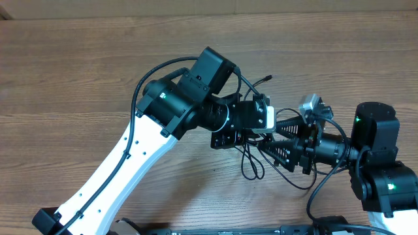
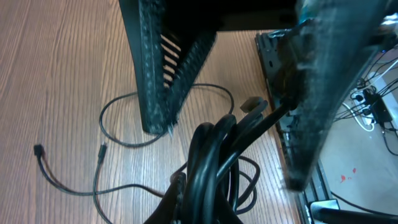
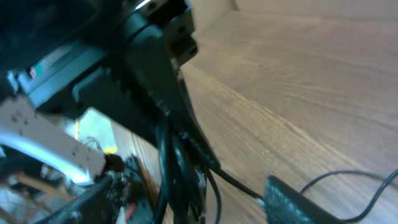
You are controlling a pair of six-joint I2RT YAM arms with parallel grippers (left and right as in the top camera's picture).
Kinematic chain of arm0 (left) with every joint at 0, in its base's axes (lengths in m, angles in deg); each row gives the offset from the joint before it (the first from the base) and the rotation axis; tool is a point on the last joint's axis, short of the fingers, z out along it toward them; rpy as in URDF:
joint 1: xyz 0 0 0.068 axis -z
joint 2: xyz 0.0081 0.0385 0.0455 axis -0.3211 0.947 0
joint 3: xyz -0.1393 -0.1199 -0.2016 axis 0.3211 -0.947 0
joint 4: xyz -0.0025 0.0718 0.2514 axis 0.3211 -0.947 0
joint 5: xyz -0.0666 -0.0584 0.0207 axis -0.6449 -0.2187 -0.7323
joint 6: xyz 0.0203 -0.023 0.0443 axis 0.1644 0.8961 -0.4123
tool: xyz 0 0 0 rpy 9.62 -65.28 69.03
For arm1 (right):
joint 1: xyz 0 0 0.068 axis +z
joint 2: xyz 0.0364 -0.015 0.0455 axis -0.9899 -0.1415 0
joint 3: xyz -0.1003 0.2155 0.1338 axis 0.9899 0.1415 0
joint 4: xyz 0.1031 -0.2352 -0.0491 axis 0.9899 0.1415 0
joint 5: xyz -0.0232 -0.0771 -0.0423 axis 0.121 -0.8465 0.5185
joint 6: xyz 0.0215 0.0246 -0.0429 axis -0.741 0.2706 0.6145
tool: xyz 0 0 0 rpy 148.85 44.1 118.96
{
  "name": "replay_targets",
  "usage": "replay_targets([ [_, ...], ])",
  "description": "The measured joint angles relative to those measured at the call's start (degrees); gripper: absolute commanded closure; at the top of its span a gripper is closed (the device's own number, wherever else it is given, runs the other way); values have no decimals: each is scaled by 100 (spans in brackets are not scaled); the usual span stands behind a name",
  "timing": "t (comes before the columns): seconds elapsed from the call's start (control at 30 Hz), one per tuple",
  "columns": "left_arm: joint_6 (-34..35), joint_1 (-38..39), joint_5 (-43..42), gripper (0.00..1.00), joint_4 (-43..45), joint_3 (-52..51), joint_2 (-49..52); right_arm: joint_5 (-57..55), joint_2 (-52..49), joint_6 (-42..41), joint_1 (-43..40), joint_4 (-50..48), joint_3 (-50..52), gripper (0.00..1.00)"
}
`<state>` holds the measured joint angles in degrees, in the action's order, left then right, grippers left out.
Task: Untangle cables
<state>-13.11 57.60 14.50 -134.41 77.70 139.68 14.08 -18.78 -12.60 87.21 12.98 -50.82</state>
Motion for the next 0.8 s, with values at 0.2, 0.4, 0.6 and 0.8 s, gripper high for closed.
replay_targets([
  [0.2, 0, 4, -122, 88, 15, 0, 0, 48, 0, 92, 0, 81, 7, 85],
  [0.4, 68, 4, -144, 78, 35, 0, 0, 13, 0, 101, 0, 144, 7, 96],
  [0.6, 533, 4, -149, 47, 76, 2, 0, -55, 0, 105, 0, 267, 7, 96],
  [0.8, 1259, -2, -116, 0, 76, 50, -61, -525, 0, 83, 0, 494, 7, 96],
])
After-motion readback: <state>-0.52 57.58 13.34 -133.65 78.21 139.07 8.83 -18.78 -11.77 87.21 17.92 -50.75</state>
